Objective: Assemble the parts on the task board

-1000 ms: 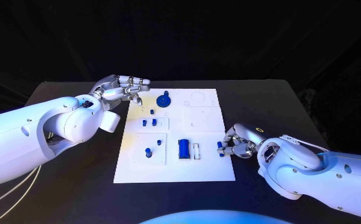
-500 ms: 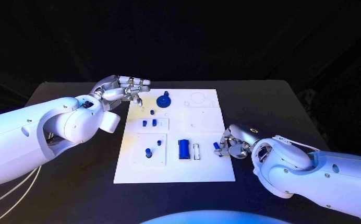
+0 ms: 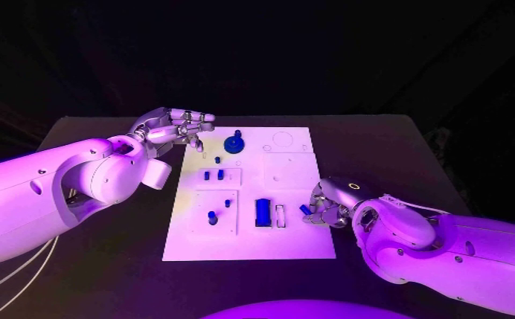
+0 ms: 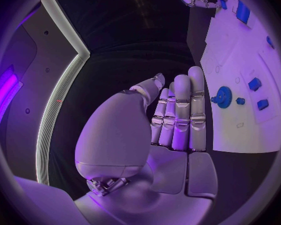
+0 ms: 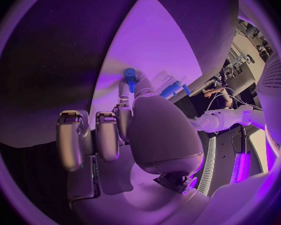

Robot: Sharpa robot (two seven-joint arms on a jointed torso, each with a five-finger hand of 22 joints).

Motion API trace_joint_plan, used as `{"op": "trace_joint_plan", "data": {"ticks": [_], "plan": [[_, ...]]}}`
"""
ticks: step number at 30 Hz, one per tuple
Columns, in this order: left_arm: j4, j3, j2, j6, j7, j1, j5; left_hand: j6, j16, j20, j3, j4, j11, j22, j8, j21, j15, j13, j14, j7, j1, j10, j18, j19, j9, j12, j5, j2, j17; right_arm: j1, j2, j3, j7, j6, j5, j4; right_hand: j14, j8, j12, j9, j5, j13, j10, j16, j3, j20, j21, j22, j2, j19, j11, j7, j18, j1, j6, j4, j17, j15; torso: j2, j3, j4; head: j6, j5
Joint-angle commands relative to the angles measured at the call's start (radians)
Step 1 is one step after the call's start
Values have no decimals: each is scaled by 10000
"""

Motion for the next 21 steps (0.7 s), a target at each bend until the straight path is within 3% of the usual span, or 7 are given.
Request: {"op": "trace_joint_plan", "data": {"ticks": [1,7,9,13,17,21], "plan": [[44,5,1,202,6,4,1,-88,35,61,-68,-2,-14,10,67,11,6,-12,-57,11,-44,-82,128,-37,-9,56,30,47,-15,-143,21,-118,-513,1059,-382,-94,774,-71,-74,-156,-28,-1280,-40,33,183,-35,-21,2436,163,796,-35,-30,-70,392,-90,-161,1449,-62,4,4,-2,-4,18],[55,5,-10,208,-6,4,1,-88,35,61,-68,-2,-14,10,67,11,6,-12,-57,11,-44,-82,128,-37,-9,56,30,47,-15,-144,4,-117,-686,911,-415,11,774,-130,-128,-166,504,-1287,-85,33,771,-61,-12,2440,351,799,-70,-54,-72,881,-98,-368,1458,-89,-3,7,-1,-3,16],[60,5,-17,209,-9,4,1,-88,35,61,-68,-2,-14,10,67,11,6,-12,-57,11,-44,-82,128,-37,-9,56,30,47,-15,-143,-26,-113,-751,753,-331,77,776,-149,-138,-165,848,-1285,-86,35,1018,-70,5,2444,392,806,-83,-61,-76,939,-102,-369,1465,-92,-1,5,-1,-7,20],[67,5,-27,203,-12,4,-1,-94,42,62,-70,2,-15,11,77,10,6,-14,-63,9,-51,-92,129,-41,-9,73,32,61,-20,-117,-113,-82,-798,214,229,267,782,-148,-139,-125,1136,-1272,-62,47,1554,-87,55,2458,404,824,-98,-80,-86,991,-133,-353,1492,-110,-2,3,-5,-8,37],[73,5,-29,204,-15,4,-3,-94,42,62,-70,2,-15,11,77,10,6,-14,-63,9,-51,-92,129,-41,-9,73,32,61,-20,-26,-146,-57,-751,-205,804,413,783,-109,-155,-50,1198,-1272,-39,45,2037,-89,68,2461,213,829,-93,-68,-89,862,-160,-299,1494,-101,-5,-3,-4,-6,22],[80,5,-32,205,-17,4,-4,-94,42,62,-70,2,-15,11,77,10,6,-14,-63,9,-51,-92,129,-41,-9,73,32,61,-20,74,-158,-45,-692,-510,1259,540,785,-46,-166,78,1277,-1261,-7,44,2847,-93,83,2465,-161,834,-88,-49,-91,501,-212,-172,1501,-99,-4,-3,5,-7,20]]}}
